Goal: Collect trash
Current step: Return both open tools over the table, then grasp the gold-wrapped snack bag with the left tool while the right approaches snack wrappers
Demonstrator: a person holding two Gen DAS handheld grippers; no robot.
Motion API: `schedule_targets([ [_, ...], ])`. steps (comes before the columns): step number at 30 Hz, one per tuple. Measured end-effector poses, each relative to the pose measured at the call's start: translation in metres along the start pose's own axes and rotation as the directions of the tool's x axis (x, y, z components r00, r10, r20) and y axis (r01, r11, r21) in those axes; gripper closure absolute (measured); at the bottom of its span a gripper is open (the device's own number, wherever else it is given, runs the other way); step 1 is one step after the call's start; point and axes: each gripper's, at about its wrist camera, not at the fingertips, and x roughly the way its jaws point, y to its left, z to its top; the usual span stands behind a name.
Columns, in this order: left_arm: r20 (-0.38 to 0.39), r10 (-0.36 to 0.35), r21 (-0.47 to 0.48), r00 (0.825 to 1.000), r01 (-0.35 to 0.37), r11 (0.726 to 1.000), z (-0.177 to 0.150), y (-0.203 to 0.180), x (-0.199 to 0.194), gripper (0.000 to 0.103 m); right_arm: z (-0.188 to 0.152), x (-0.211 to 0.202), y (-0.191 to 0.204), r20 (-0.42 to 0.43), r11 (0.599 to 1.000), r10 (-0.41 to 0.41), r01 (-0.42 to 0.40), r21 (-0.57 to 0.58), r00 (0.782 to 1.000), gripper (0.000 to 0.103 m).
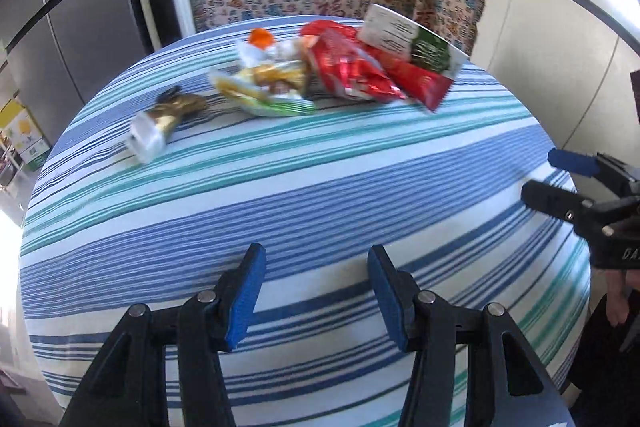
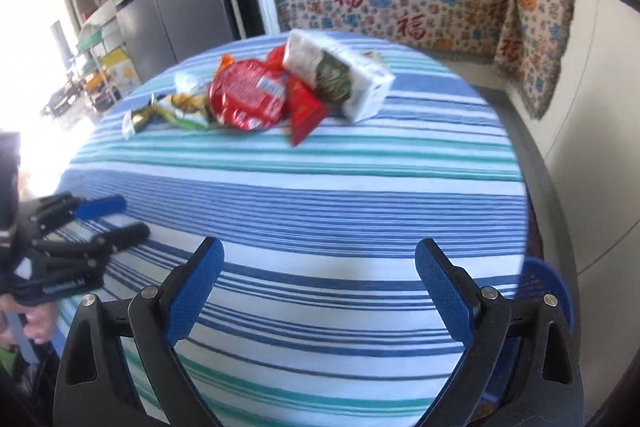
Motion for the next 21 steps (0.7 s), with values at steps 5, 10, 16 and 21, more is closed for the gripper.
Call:
schedule_targets([
  [5,0.014,0.024,-0.017,1.0,-0.023,1.0,-0.002,0.033,0.0,0.049,0.009,0.03,0.019,-0.061,1.0,-0.007,0.006,-0.017,0.998,0.009],
  [10,0.016,0.05,-0.033,0.999,-0.05,0.998,0.007,0.067,0.006,0.042,0.008,0.04,0.031,-0.079,0.999,-0.038,0.036,-0.029,0.996,0.008],
  [16,0.013,0.062,-0.047,0.998,-0.061,0.997,0.032,0.114,0.026,0.025,0.006,0.041,0.036,-0.082,0.996,-0.065,0.06,-0.06,0.995,0.006],
  [21,0.021,0.041,-0.01,0.999,-0.041,0.999,0.059,0.125,0.045,0.025,0.006,0.042,0.037,-0.082,0.996,-0.069,0.065,-0.06,0.994,0.004],
])
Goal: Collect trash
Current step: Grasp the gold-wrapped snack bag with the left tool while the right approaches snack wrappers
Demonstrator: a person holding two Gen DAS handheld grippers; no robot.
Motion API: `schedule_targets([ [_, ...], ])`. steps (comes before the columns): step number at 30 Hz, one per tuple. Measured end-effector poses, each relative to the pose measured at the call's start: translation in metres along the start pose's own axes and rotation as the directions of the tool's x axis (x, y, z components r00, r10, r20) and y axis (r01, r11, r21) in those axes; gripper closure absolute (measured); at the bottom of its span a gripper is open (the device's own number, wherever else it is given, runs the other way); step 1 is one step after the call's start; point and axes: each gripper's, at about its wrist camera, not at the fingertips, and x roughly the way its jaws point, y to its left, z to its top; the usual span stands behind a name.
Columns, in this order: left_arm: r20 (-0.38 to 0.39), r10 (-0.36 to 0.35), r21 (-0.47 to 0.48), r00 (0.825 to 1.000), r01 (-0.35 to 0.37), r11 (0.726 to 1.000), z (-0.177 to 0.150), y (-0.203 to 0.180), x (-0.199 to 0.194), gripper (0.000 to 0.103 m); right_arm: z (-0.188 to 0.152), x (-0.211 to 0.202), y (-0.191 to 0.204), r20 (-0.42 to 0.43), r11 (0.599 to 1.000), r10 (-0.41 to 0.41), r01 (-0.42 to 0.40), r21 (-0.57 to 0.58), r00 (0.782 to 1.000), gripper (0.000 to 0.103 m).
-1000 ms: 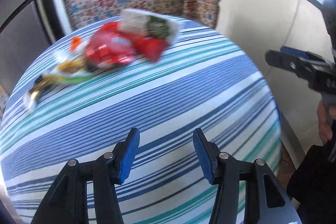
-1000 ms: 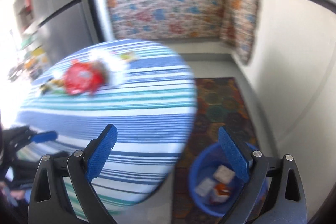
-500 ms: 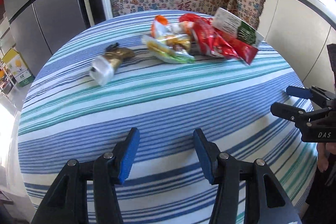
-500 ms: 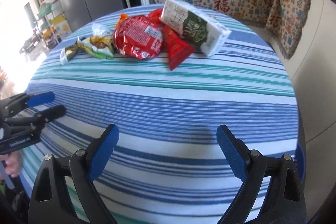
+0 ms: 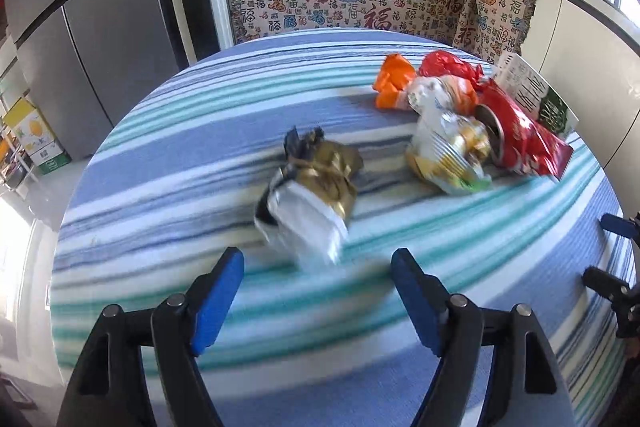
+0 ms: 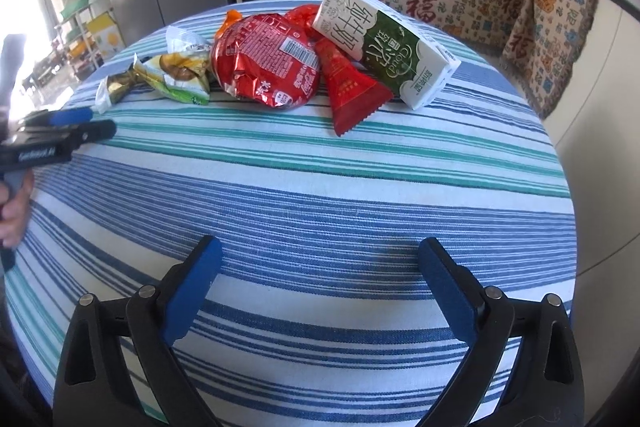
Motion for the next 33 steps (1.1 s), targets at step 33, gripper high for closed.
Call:
schedule_targets([
  [33,0.04,0.056,-0.136,0.998,-0.05,0.989,-0.061,0.012,-0.053,0.057,0.048,0.032,0.096,-0.02,0.992,0.108,-0.109,-0.067,0.994,0.01],
])
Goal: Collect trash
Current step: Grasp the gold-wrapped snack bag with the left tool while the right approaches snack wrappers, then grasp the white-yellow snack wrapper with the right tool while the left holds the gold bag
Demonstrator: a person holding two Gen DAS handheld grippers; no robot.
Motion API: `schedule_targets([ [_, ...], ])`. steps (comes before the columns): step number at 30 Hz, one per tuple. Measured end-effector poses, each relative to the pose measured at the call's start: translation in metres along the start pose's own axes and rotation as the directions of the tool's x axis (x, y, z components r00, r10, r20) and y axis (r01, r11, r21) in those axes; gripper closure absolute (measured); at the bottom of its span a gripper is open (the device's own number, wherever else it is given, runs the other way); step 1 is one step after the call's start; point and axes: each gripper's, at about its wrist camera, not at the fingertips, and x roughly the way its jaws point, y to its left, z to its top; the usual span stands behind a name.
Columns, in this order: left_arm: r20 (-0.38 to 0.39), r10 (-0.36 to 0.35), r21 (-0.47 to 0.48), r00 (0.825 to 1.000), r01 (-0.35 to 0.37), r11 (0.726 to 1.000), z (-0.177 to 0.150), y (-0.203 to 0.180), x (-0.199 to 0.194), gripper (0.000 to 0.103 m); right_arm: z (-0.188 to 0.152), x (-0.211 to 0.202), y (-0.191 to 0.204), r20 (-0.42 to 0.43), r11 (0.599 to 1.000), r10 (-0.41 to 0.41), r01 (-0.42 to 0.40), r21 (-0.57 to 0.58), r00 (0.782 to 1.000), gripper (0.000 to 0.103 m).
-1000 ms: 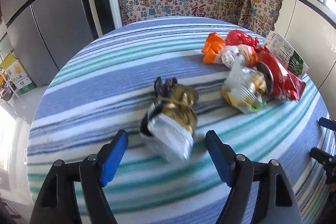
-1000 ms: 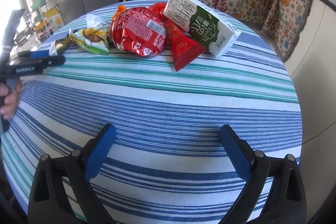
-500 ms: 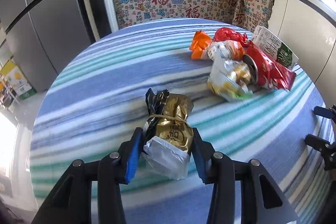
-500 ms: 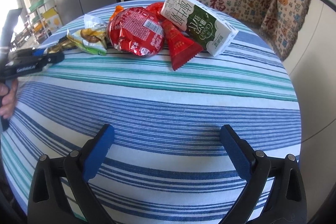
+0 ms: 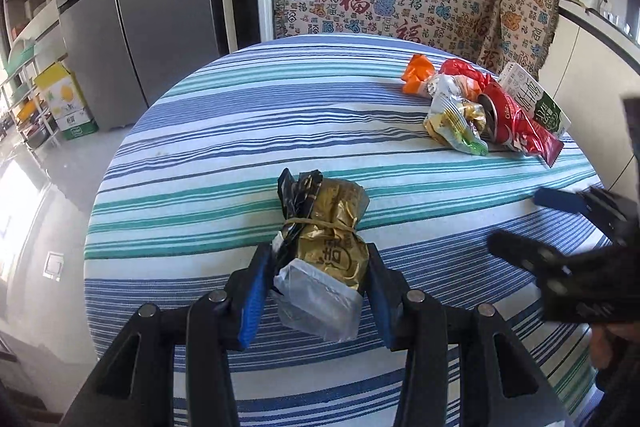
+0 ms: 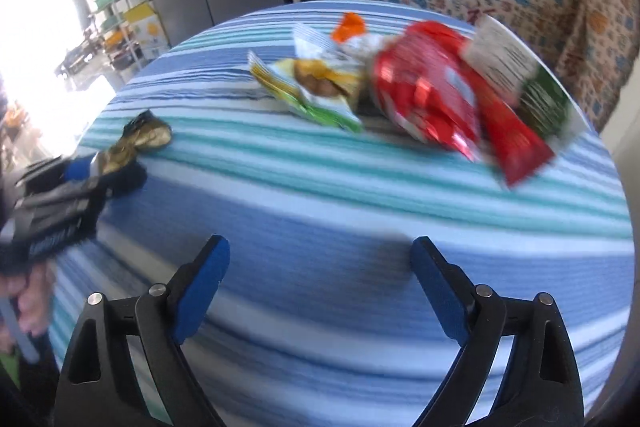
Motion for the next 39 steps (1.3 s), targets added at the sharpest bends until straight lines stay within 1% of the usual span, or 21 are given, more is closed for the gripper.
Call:
schedule_targets([
  [3,0.007,0.014,0.009,1.0,-0.014,1.0,-0.002,-0.003,0.0,0.057,0.03,0.025,0.012,0.0,0.999,-0.033,0.033,-0.004,0.999,0.01],
  [5,0.012,0.025,0.019,1.0,-0.025,0.999,-0.003,-0.005,0.001,0.057,0.046,0.04,0.018,0.016,0.997,-0.075,0.075,0.002,0.997,0.009],
  [6,0.013,0.024,0.016,1.0,-0.024,1.0,-0.003,-0.005,0.001,0.057,0.052,0.046,0.018,0.022,0.995,-0.094,0.094,0.019,0.995,0.009],
  [8,0.013,0.017,0.011,1.0,-0.017,1.0,-0.003,-0.003,0.001,0.057,0.059,0.053,0.014,0.023,0.992,-0.106,0.104,0.064,0.994,0.008],
  [9,0.013,0.017,0.011,1.0,-0.017,1.0,-0.003,-0.003,0.001,0.057,0.063,0.054,0.011,0.026,0.991,-0.112,0.11,0.08,0.993,0.01],
  [10,0.013,0.018,0.013,1.0,-0.019,1.0,-0.004,-0.003,0.001,0.057,0.065,0.055,0.009,0.033,0.989,-0.118,0.114,0.096,0.993,0.015],
  [11,0.013,0.022,0.012,1.0,-0.022,1.0,-0.004,-0.004,0.001,0.057,0.066,0.053,0.007,0.043,0.988,-0.125,0.12,0.101,0.991,0.038],
  [12,0.014,0.022,0.013,1.0,-0.023,1.0,-0.004,-0.004,0.0,0.057,0.067,0.051,0.005,0.059,0.985,-0.142,0.135,0.103,0.988,0.054],
  [13,0.014,0.022,0.013,1.0,-0.022,1.0,-0.005,-0.004,0.0,0.057,0.065,0.048,0.004,0.069,0.986,-0.14,0.133,0.102,0.988,0.055],
  [15,0.012,0.013,0.006,1.0,-0.013,1.0,-0.005,-0.005,-0.001,0.057,0.057,0.043,-0.001,0.069,0.99,-0.109,0.102,0.098,0.992,0.058],
  [18,0.006,-0.027,-0.006,1.0,0.027,1.0,-0.008,-0.013,-0.004,0.057,0.04,0.029,-0.004,0.067,0.997,-0.058,0.054,0.055,0.996,0.059],
  [21,0.002,-0.063,0.01,0.998,0.063,0.998,-0.01,-0.03,-0.006,0.057,0.01,0.006,-0.009,0.057,1.0,-0.026,0.026,0.009,0.998,0.059],
  [24,-0.006,-0.094,0.035,0.996,0.094,0.995,-0.011,-0.053,-0.006,0.057,-0.022,-0.017,-0.018,0.054,0.999,-0.027,0.028,-0.017,0.998,0.058],
  [26,-0.016,-0.1,0.055,0.995,0.101,0.993,-0.009,-0.066,-0.005,0.056,-0.037,-0.029,-0.028,0.053,1.0,-0.028,0.029,-0.013,0.998,0.056],
  [27,-0.019,-0.107,0.052,0.994,0.108,0.993,-0.01,-0.069,-0.005,0.053,-0.041,-0.032,-0.034,0.049,1.0,-0.03,0.03,-0.008,0.998,0.052],
  [29,-0.025,-0.096,0.064,0.995,0.097,0.993,-0.01,-0.075,-0.004,0.052,-0.045,-0.036,-0.045,0.04,1.0,-0.022,0.021,0.006,0.999,0.047],
  [30,-0.031,-0.089,0.077,0.996,0.091,0.993,-0.01,-0.076,-0.004,0.052,-0.046,-0.038,-0.05,0.034,1.0,-0.008,0.008,0.012,0.999,0.042],
  [31,-0.037,-0.087,0.088,0.996,0.09,0.992,-0.01,-0.077,-0.004,0.052,-0.047,-0.04,-0.053,0.027,1.0,0.009,-0.009,0.017,1.0,0.039],
  [33,-0.051,-0.104,0.093,0.993,0.108,0.99,-0.011,-0.074,-0.007,0.052,-0.048,-0.043,-0.058,0.018,0.999,0.034,-0.035,0.026,0.999,0.029],
  [36,-0.074,-0.141,0.081,0.987,0.146,0.986,-0.013,-0.064,-0.011,0.05,-0.049,-0.05,-0.061,0.0,0.995,0.089,-0.088,0.043,0.996,0.024],
  [39,-0.077,-0.169,0.071,0.982,0.175,0.982,-0.014,-0.056,-0.016,0.049,-0.049,-0.06,-0.062,0.003,0.991,0.121,-0.121,0.054,0.993,0.021],
])
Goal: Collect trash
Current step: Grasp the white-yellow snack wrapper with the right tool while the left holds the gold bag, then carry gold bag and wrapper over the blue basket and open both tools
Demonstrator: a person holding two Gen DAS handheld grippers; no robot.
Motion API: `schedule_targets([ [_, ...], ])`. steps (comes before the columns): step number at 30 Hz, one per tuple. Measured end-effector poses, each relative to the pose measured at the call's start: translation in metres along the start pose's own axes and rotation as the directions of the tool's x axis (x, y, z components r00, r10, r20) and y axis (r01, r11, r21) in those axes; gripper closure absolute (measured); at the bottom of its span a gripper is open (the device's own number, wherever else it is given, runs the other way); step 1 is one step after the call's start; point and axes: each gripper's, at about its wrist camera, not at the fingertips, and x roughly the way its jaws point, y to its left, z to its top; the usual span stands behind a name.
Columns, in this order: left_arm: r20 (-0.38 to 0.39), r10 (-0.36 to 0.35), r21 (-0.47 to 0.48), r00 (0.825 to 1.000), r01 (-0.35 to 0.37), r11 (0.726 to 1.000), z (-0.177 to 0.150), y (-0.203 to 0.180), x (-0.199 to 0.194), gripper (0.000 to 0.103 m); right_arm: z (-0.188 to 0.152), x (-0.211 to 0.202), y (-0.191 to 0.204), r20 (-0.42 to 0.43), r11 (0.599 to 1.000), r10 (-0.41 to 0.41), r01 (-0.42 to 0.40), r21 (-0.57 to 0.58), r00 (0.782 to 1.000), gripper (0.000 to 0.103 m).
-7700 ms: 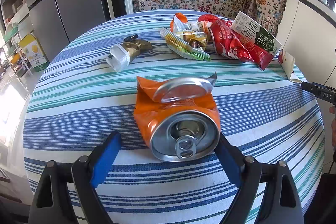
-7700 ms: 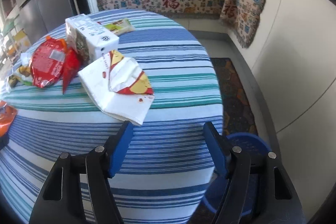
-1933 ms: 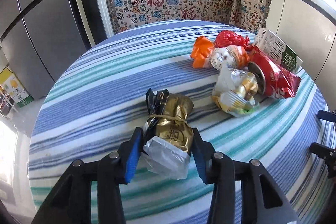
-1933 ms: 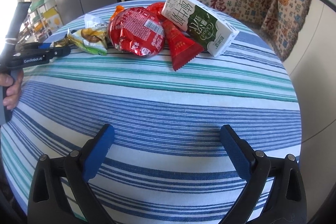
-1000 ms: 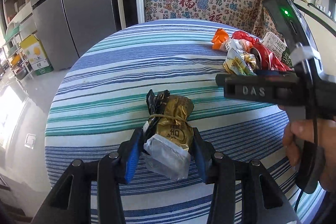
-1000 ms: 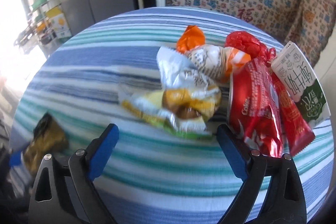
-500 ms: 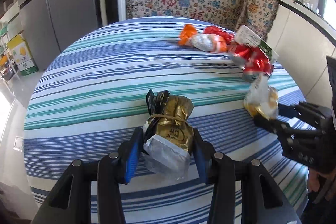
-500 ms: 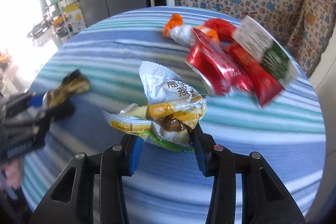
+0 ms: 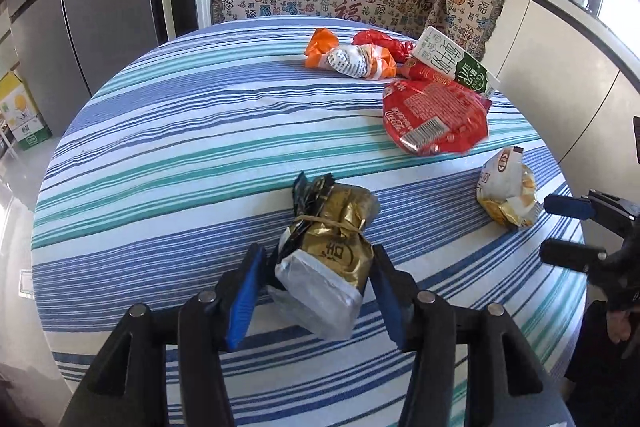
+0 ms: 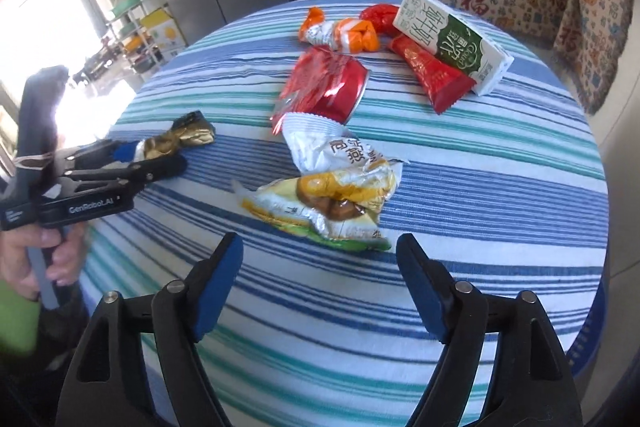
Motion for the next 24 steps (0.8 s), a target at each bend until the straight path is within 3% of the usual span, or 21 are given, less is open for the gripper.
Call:
schedule_targets([
  [5,-0.003,-0.032,0.02,0.999,0.032,0.999,0.003,-0.002,-0.003,0.049,0.014,-0.006,-0.01,0.041,0.995,0.012,-0.016,0.098,0.999,0.016],
  [10,-0.03,-0.037,0.061,0.999,0.038,0.997,0.005,-0.009,0.003,0.049,0.03,0.016,-0.02,-0.026,0.986,0.011,-0.007,0.167,1.0,0.017],
  [11,-0.028,-0.032,0.069,0.999,0.034,0.997,0.005,-0.01,0.004,0.049,0.032,0.021,-0.023,-0.039,0.983,0.019,-0.011,0.183,0.999,0.023],
  [12,-0.026,-0.035,0.074,0.999,0.036,0.997,0.006,-0.01,0.005,0.049,0.032,0.023,-0.025,-0.045,0.981,0.03,-0.021,0.195,0.999,0.04],
  [13,-0.024,-0.042,0.078,0.999,0.044,0.996,0.006,-0.011,0.005,0.049,0.033,0.026,-0.025,-0.05,0.978,0.056,-0.045,0.202,0.997,0.049],
  [16,-0.019,-0.051,0.099,0.999,0.053,0.994,0.005,-0.016,0.006,0.056,0.031,0.021,-0.018,-0.049,0.985,0.033,-0.024,0.173,0.998,0.065],
  [18,-0.004,-0.049,0.112,0.999,0.049,0.992,0.005,-0.02,0.003,0.057,0.029,0.014,-0.014,-0.039,0.987,0.016,-0.009,0.158,0.999,0.081],
  [24,0.032,-0.06,0.101,0.998,0.057,0.993,0.005,-0.031,-0.007,0.059,0.022,-0.006,-0.015,-0.011,0.991,-0.016,0.018,0.135,1.0,0.085],
])
